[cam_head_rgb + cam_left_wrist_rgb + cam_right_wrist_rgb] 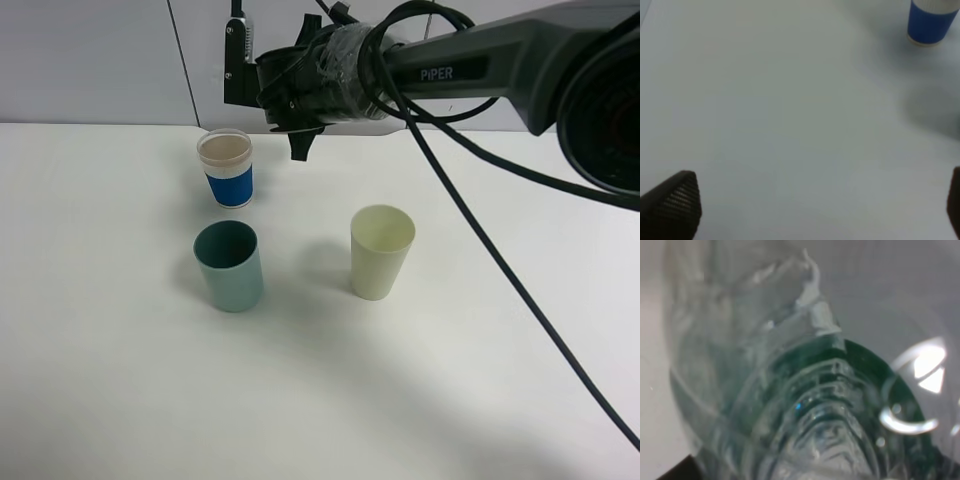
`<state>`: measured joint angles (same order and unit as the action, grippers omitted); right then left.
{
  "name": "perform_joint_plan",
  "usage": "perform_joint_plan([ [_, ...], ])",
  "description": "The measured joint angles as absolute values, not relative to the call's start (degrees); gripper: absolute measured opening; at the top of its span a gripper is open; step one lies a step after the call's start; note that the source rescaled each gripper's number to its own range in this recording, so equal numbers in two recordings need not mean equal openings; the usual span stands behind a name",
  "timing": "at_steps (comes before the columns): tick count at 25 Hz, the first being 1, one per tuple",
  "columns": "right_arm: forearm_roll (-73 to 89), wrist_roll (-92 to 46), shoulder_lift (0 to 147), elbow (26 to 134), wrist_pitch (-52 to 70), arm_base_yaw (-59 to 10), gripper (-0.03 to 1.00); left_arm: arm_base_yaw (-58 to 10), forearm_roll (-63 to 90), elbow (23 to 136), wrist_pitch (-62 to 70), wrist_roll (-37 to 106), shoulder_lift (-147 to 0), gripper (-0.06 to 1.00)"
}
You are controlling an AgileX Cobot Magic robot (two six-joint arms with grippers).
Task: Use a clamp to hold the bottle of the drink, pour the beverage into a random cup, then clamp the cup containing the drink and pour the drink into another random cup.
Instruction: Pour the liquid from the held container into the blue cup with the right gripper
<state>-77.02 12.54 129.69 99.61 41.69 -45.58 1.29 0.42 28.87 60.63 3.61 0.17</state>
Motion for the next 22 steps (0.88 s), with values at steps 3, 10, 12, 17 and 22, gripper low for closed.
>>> perform_joint_plan([
  [3, -77.5, 12.5, 130.2, 99.7, 42.4, -45.6, 0.01, 1.3, 0.4, 28.9, 60.6, 3.6, 0.2, 1.00],
  [10, -77.9, 12.4, 132.3, 101.0, 43.2, -46.5, 0.01, 1.3, 0.4, 28.9, 60.6, 3.6, 0.2, 1.00],
  [12, -78.0, 12.4, 132.7, 101.4, 43.1, -46.6, 0.01, 1.3, 0.4, 28.9, 60.6, 3.6, 0.2, 1.00],
  [17, -78.6, 12.4, 132.8, 101.6, 43.1, -46.6, 0.01, 1.3, 0.4, 28.9, 60.6, 3.6, 0.2, 1.00],
  [22, -79.5, 12.4, 132.8, 101.6, 43.7, -46.7, 0.01, 1.3, 0.4, 28.9, 60.6, 3.6, 0.2, 1.00],
])
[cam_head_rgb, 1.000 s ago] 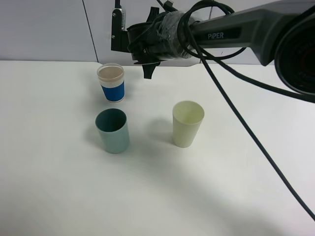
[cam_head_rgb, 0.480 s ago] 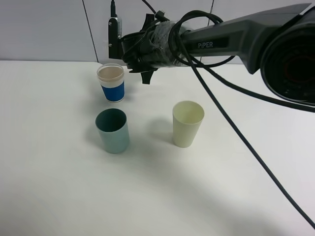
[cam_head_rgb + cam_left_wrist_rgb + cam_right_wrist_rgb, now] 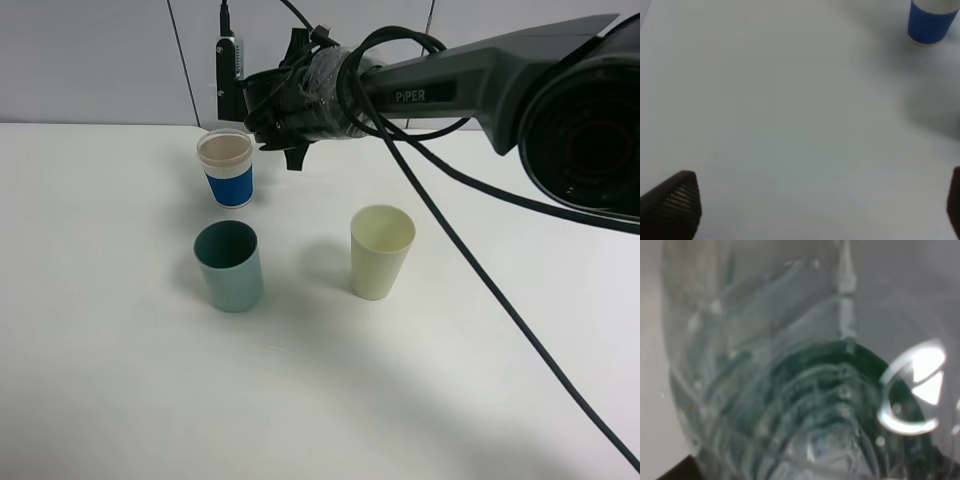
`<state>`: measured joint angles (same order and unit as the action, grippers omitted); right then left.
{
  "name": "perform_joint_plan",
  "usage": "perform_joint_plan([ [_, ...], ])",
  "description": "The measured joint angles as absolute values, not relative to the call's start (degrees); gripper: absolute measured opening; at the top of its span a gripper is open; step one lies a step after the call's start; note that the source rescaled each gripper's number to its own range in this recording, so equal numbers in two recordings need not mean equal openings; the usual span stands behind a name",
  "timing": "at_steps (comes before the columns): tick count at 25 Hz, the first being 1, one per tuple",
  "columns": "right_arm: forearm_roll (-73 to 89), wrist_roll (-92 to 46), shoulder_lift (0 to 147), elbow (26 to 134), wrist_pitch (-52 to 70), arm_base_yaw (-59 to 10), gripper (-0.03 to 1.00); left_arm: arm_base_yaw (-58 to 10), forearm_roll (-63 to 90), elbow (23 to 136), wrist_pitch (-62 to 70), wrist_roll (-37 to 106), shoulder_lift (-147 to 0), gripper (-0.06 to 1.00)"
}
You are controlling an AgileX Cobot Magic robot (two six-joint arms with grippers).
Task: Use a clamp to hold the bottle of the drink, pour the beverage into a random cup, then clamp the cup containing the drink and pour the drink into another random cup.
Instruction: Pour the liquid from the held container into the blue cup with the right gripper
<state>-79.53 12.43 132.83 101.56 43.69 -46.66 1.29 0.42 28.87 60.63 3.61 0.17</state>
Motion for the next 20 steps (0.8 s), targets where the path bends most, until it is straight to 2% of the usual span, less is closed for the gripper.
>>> perform_joint_plan([
  [9, -82.5, 11.9, 132.8, 101.6, 47.8, -46.7, 0.01, 1.3, 0.4, 28.9, 60.6, 3.6, 0.2, 1.00],
  [20, -82.5, 2.0, 132.8, 101.6, 48.5, -46.7, 0.01, 1.3, 0.4, 28.9, 60.6, 3.6, 0.2, 1.00],
])
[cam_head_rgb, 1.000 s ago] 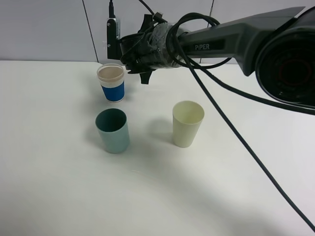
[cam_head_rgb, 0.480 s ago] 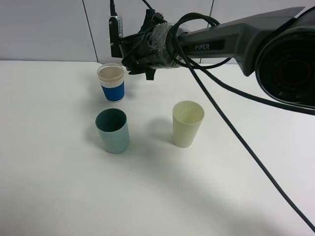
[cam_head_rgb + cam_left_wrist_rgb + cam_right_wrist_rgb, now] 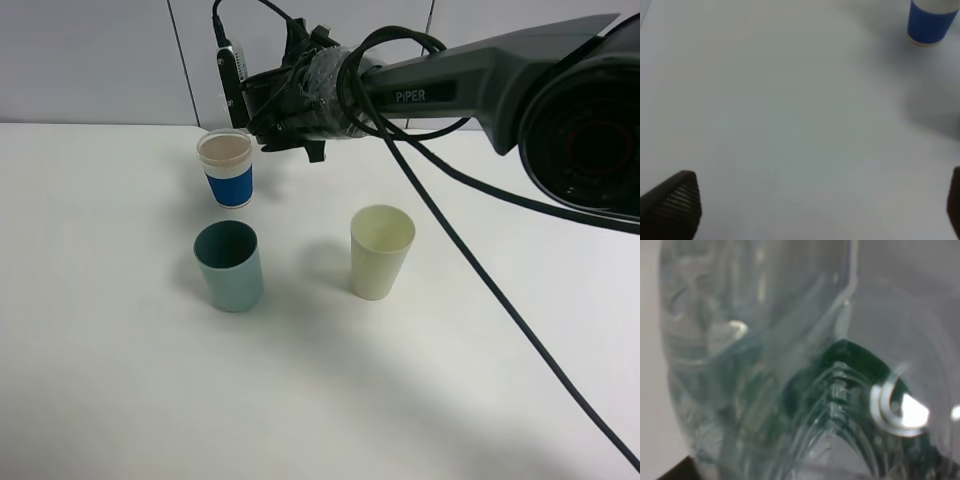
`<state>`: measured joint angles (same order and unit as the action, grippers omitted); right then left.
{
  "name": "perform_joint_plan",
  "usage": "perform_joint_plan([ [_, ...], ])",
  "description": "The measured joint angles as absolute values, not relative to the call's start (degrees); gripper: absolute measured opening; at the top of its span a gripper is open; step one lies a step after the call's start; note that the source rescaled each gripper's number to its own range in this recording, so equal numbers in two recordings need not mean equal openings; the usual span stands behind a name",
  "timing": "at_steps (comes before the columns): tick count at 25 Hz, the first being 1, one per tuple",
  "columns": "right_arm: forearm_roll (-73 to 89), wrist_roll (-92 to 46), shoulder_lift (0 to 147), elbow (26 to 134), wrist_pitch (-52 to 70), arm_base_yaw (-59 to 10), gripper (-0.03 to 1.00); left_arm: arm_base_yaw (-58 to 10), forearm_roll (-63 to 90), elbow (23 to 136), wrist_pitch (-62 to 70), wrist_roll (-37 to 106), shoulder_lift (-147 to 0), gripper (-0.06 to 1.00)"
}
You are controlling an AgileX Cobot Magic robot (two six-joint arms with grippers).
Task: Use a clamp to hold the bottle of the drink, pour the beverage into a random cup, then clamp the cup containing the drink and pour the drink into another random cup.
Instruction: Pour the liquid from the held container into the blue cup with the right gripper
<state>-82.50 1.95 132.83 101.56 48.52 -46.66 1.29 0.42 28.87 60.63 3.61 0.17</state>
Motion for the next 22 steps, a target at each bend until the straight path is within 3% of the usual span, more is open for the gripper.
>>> perform_joint_plan([
  [22, -82.5, -0.5, 132.8, 101.6, 49.5, -46.7, 0.01, 1.3, 0.4, 28.9, 60.6, 3.6, 0.2, 1.00],
])
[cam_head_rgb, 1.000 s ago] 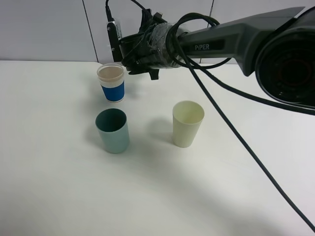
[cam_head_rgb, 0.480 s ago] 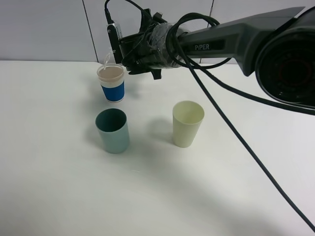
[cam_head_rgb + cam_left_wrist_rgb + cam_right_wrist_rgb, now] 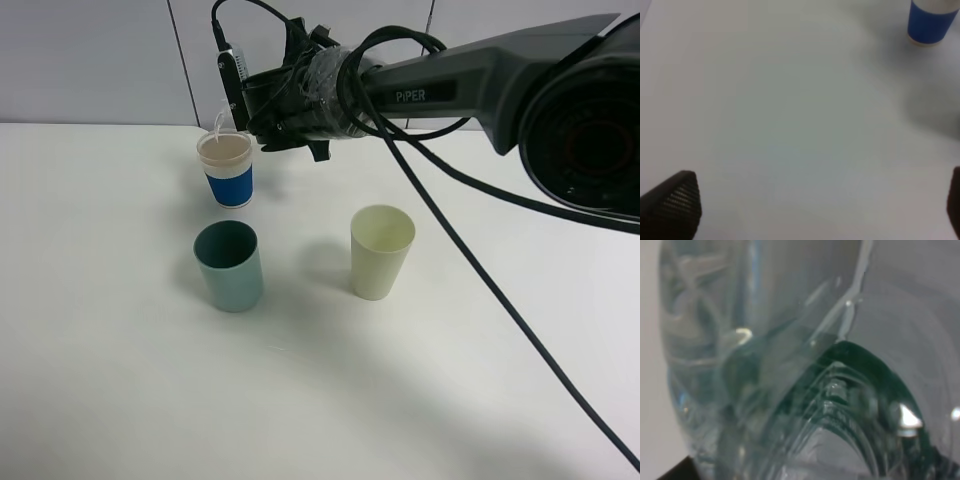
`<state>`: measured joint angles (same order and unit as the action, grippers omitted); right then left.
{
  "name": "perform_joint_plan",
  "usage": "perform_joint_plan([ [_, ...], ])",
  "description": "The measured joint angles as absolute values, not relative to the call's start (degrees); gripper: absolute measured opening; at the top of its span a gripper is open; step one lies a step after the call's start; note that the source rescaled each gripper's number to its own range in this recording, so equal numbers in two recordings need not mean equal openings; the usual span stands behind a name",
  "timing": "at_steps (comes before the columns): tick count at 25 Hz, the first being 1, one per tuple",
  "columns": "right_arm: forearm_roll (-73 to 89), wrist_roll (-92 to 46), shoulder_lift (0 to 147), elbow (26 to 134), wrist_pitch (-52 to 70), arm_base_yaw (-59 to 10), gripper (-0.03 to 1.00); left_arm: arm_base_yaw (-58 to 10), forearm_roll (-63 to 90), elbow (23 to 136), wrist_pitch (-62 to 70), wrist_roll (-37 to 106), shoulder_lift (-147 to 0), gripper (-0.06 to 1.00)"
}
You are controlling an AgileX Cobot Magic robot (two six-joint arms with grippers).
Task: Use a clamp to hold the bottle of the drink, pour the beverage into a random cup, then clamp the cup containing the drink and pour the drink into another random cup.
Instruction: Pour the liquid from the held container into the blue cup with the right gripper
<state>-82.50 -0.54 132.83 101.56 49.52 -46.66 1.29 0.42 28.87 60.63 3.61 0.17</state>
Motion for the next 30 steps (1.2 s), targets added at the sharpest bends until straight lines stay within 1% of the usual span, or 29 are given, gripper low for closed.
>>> perform_joint_plan([
  [16, -88.5, -0.5, 132.8, 101.6, 49.9, -46.7, 0.01, 1.3, 0.4, 28.9, 60.6, 3.6, 0.2, 1.00],
  [30, -90.3, -0.5, 132.8, 101.6, 49.9, -46.7, 0.01, 1.3, 0.4, 28.9, 60.6, 3.6, 0.2, 1.00],
])
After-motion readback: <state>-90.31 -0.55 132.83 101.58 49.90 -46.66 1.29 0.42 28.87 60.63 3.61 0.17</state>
